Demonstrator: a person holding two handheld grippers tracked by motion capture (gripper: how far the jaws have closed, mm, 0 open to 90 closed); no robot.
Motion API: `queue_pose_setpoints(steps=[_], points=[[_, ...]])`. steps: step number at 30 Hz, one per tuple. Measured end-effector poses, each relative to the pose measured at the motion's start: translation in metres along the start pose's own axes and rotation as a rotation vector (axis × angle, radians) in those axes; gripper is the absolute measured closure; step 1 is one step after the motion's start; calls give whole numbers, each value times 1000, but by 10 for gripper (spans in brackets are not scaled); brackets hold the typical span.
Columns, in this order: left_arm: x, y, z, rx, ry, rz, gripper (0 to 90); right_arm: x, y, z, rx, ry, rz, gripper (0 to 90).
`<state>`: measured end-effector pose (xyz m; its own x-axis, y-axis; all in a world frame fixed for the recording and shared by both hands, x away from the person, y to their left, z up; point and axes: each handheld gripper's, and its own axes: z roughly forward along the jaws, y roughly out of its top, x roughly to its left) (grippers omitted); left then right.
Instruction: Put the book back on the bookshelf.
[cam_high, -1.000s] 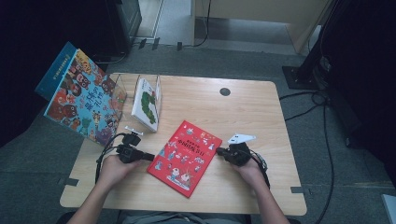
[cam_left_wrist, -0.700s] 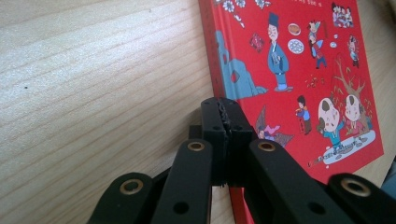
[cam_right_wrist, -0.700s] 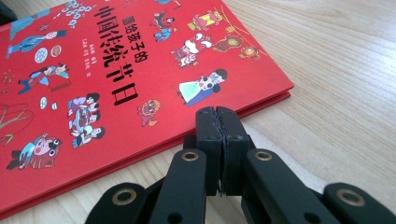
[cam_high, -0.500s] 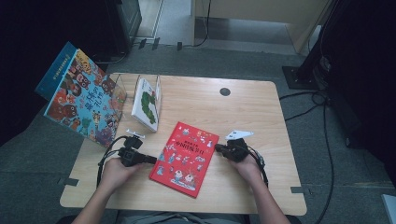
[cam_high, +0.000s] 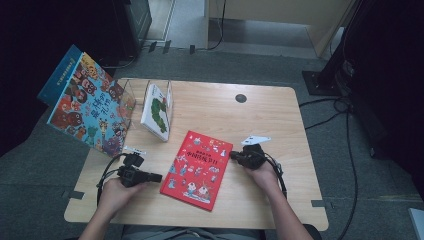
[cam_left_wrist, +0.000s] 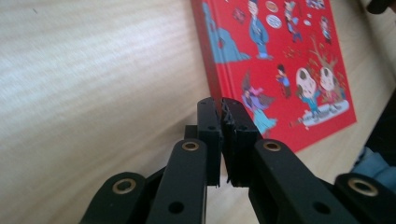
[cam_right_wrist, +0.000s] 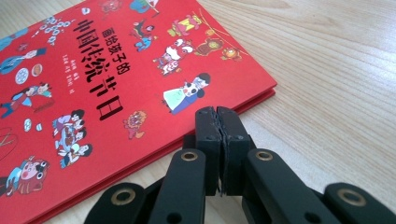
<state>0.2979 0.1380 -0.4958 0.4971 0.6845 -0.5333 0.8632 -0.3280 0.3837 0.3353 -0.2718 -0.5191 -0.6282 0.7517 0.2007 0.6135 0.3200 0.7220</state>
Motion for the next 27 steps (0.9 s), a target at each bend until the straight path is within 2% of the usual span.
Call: queue_pose_setpoints(steps=[15,20,27], points=[[-12,-33,-5,-3,-25,-32,862,1,3,4,-4,-15,-11,875],[-12,-37,-1,24,-11,-44,858,2,3,3,-1,-15,-15,875],[-12,-36,1,31,1,-39,873,4,4,1,-2,-11,-15,874]])
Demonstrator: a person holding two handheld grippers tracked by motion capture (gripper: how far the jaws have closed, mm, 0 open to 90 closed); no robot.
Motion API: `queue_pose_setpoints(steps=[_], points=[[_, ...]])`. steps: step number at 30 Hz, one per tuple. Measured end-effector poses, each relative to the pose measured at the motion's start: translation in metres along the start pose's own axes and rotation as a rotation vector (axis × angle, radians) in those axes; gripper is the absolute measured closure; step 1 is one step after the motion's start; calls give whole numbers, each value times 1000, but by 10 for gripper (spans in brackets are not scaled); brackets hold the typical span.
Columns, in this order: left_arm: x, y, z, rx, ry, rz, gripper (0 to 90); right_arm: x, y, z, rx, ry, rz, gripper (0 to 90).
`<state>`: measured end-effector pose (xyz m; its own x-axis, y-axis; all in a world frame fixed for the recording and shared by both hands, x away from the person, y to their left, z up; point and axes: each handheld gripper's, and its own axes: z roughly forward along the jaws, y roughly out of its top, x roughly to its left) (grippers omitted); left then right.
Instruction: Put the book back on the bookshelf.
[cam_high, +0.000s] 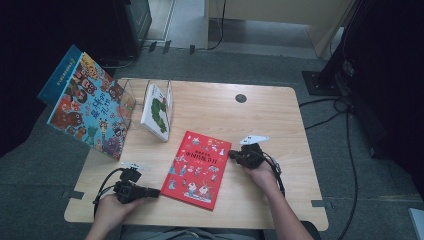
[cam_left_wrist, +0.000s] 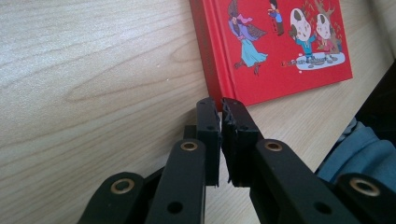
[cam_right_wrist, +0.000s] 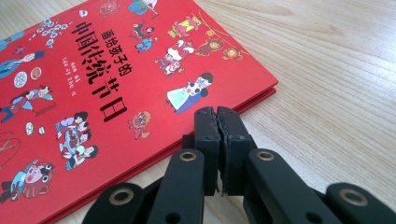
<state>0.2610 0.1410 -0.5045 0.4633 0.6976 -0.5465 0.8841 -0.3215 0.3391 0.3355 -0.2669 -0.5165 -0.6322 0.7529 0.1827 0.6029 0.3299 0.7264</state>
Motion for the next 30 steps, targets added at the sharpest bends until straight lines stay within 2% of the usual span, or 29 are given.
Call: queue_pose_setpoints(steps=[9,16,19,23,30], points=[[-7,7,10,6,-17,11,870,1,-2,-4,22,6,2,874],[-10,14,15,6,-26,14,873,6,-6,-6,23,13,-18,874],[-14,19,21,13,-37,36,872,10,-7,-8,14,18,-20,874],[-17,23,25,14,-40,44,871,13,-10,-11,15,17,-27,873],[-21,30,31,21,-38,63,872,12,-15,-15,8,4,-13,865]])
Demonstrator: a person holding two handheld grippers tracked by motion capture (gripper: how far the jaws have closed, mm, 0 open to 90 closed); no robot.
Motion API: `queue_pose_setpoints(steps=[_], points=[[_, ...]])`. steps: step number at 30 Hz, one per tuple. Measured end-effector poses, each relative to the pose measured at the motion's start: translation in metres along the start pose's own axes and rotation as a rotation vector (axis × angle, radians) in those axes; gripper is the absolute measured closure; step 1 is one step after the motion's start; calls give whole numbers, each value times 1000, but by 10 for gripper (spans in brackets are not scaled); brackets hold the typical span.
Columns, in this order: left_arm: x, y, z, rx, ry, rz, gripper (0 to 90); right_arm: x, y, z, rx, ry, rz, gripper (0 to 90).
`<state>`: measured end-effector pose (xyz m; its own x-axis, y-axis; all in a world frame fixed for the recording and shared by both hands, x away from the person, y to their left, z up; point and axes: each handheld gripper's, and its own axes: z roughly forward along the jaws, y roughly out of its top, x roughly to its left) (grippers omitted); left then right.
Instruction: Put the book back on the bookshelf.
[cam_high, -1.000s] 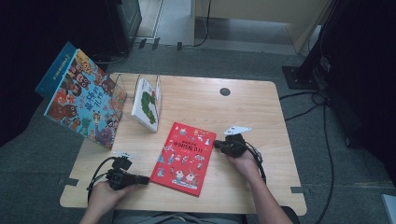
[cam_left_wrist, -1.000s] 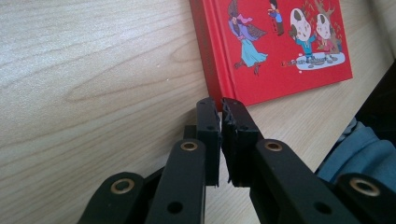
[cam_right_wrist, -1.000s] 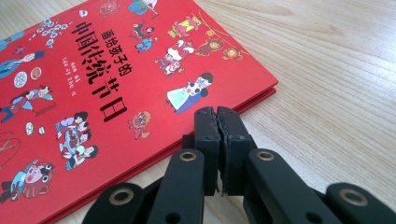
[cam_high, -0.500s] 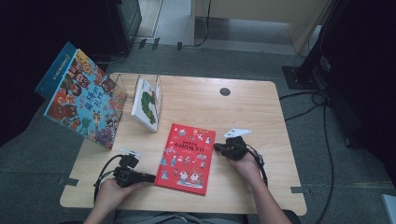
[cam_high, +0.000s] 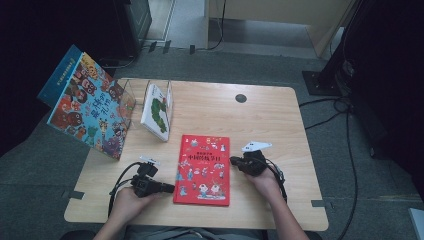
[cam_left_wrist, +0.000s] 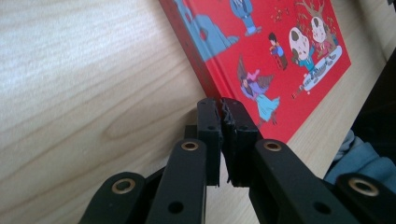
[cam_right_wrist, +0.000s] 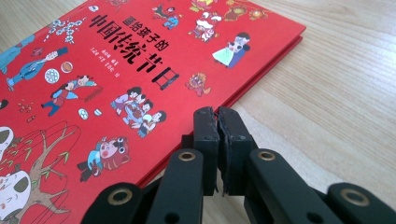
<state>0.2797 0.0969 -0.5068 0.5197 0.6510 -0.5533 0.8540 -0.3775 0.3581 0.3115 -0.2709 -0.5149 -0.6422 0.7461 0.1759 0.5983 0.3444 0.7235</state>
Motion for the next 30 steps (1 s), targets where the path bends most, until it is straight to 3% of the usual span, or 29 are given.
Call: queue_pose_setpoints(steps=[8,18,21,30], points=[[-4,6,5,4,4,19,868,1,-4,-4,0,-7,11,854],[5,15,-1,-15,32,-11,854,-1,-5,-6,-13,-17,17,781],[12,24,-7,-30,71,-17,844,-1,-5,-6,-17,-20,18,746],[17,54,-8,-57,66,-17,846,1,-4,-8,-24,-16,43,689]])
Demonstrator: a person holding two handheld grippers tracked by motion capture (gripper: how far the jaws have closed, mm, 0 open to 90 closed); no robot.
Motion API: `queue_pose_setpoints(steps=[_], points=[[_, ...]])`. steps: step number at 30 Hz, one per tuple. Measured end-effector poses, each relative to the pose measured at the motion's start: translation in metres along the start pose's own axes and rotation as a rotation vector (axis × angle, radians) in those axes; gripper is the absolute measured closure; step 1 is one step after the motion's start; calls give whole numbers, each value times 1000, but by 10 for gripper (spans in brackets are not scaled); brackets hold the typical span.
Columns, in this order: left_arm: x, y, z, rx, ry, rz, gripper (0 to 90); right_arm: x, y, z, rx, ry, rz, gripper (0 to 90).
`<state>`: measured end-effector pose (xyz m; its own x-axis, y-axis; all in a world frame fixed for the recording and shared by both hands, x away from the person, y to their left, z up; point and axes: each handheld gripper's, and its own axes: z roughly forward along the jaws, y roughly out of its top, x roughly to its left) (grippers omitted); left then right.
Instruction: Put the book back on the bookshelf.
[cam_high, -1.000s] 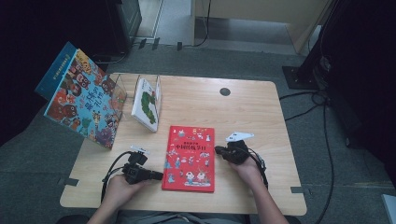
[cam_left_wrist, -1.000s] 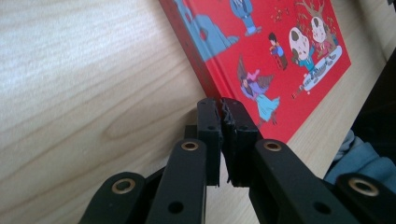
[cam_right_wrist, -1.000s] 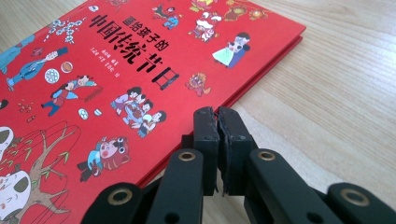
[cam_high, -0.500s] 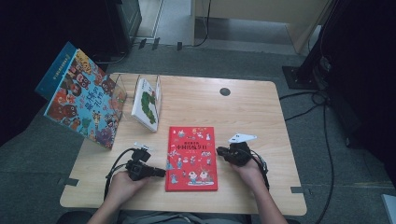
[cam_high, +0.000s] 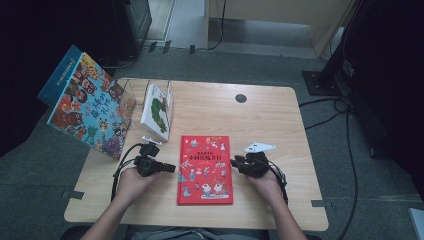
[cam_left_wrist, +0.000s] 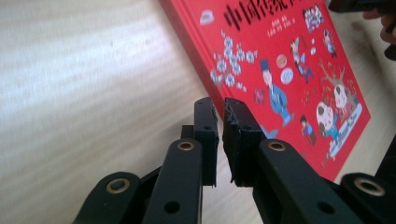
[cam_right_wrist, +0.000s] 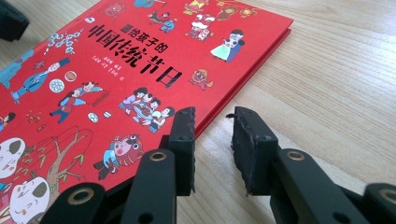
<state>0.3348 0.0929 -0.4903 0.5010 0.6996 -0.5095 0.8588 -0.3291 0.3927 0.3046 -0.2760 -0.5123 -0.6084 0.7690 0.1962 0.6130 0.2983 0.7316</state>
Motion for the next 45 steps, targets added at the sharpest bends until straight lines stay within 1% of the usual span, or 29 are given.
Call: queue_pose_setpoints(steps=[1,3,6,7,9,11,14,16,20,21,22,24,25,27,28,29,30,33,34,35,36,37,38,39,40,42,45], points=[[1,2,1,-3,-2,-7,846,0,0,0,0,0,2,687],[1,5,4,3,5,-3,848,1,0,-1,-5,0,9,680],[2,8,8,8,0,-7,849,3,1,-1,-5,6,16,671],[2,11,13,9,1,2,849,5,2,0,-1,9,21,662],[1,12,15,8,8,10,848,6,4,1,4,7,18,657],[1,11,17,15,8,17,846,8,5,3,20,4,27,656],[3,11,17,4,1,13,847,9,8,6,42,8,44,651],[4,9,17,-8,-6,1,848,9,11,8,56,9,61,651],[1,5,17,-34,11,-5,852,12,17,11,107,15,116,619],[1,5,17,-34,11,-5,855,14,18,11,128,18,146,621],[-1,3,19,-23,47,2,870,15,19,12,138,13,168,621],[-2,2,19,-28,52,-3,875,15,20,11,151,14,199,627],[-3,1,19,-34,50,-3,880,14,20,11,161,18,228,632],[-3,1,19,-36,51,-5,895,11,20,11,180,31,305,641],[-3,1,19,-36,51,-5,898,10,20,11,188,35,331,649],[-5,1,20,-39,56,-5,900,10,21,10,201,32,366,656],[-6,0,20,-41,58,-4,900,11,21,10,209,31,379,655],[-7,0,22,-52,54,-9,900,12,23,10,227,4,416,654],[-8,-1,24,-46,36,-8,900,10,24,10,231,-4,439,658],[-9,-1,25,-42,26,-3,900,9,25,10,231,-8,452,659],[-12,0,27,-38,24,8,900,6,25,10,225,-11,467,665],[-14,0,27,-38,30,13,900,2,27,10,227,-15,491,669],[-15,0,28,-42,39,18,900,0,28,10,230,-16,497,670],[-15,0,28,-42,39,18,900,0,28,10,230,-16,497,670],[-16,1,29,-46,38,9,900,-3,31,11,253,-19,500,672],[-15,2,30,-46,32,5,900,-4,34,11,269,-17,500,672],[-15,3,31,-49,36,7,900,-6,35,11,283,-13,502,675]])
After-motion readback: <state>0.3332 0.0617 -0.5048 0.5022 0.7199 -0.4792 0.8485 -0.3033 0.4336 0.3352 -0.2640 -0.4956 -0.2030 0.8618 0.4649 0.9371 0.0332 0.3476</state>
